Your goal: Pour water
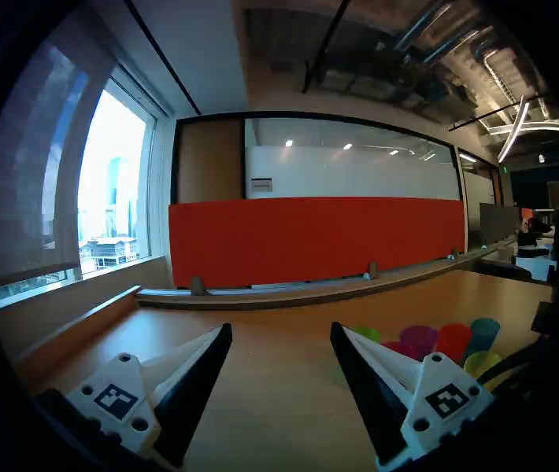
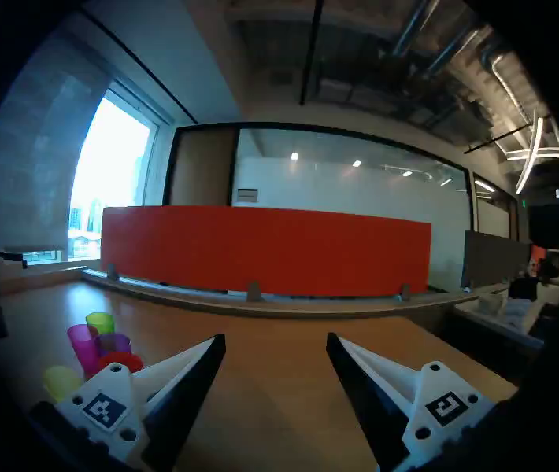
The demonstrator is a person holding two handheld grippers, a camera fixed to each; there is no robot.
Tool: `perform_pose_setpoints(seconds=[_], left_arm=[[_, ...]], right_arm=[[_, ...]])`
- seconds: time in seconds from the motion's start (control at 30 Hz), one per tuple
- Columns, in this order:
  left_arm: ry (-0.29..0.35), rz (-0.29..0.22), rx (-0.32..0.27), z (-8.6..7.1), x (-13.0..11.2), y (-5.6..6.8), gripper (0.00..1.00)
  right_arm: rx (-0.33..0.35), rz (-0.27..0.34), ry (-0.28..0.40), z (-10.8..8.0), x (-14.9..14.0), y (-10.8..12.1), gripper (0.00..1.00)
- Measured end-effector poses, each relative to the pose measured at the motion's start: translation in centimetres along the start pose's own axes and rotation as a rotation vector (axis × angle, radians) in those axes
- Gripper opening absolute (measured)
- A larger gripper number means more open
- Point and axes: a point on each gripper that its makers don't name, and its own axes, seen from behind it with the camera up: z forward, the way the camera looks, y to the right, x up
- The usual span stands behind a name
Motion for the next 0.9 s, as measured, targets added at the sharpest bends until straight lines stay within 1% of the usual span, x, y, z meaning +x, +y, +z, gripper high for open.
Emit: perform_pose_setpoints(seconds=[0.1,0.2,0.37,0.47,0.57,0.77,0.9], left_arm=[[-0.011,0.009,-0.027,0.2,-0.2,0.6,0.92],[-0.030,0.023,-0.075,0.4,-0.2,1.3,0.92],[-0.064,0.049,-0.169,1.1,-0.2,2.6,0.93],[-0.101,0.063,-0.218,1.6,-0.6,3.2,0.93],[-0.131,0.079,-0.263,2.1,-0.8,3.9,0.92],[-0.171,0.121,-0.327,2.9,-1.1,4.8,0.93],[-0.195,0.131,-0.358,3.5,-1.4,5.3,0.93]], right_arm=[[0.053,-0.020,-0.020,-0.1,0.0,-1.0,0.99],[0.132,-0.056,-0.056,-0.2,-0.3,-2.4,1.00],[0.280,-0.139,-0.132,-0.7,-0.9,-4.7,1.00],[0.367,-0.176,-0.171,-1.1,-1.2,-6.2,1.00],[0.443,-0.180,-0.213,-1.5,-1.6,-7.5,1.00],[0.567,-0.149,-0.277,-2.3,-1.9,-9.4,1.00],[0.613,-0.155,-0.329,-2.3,-2.5,-9.9,1.00]])
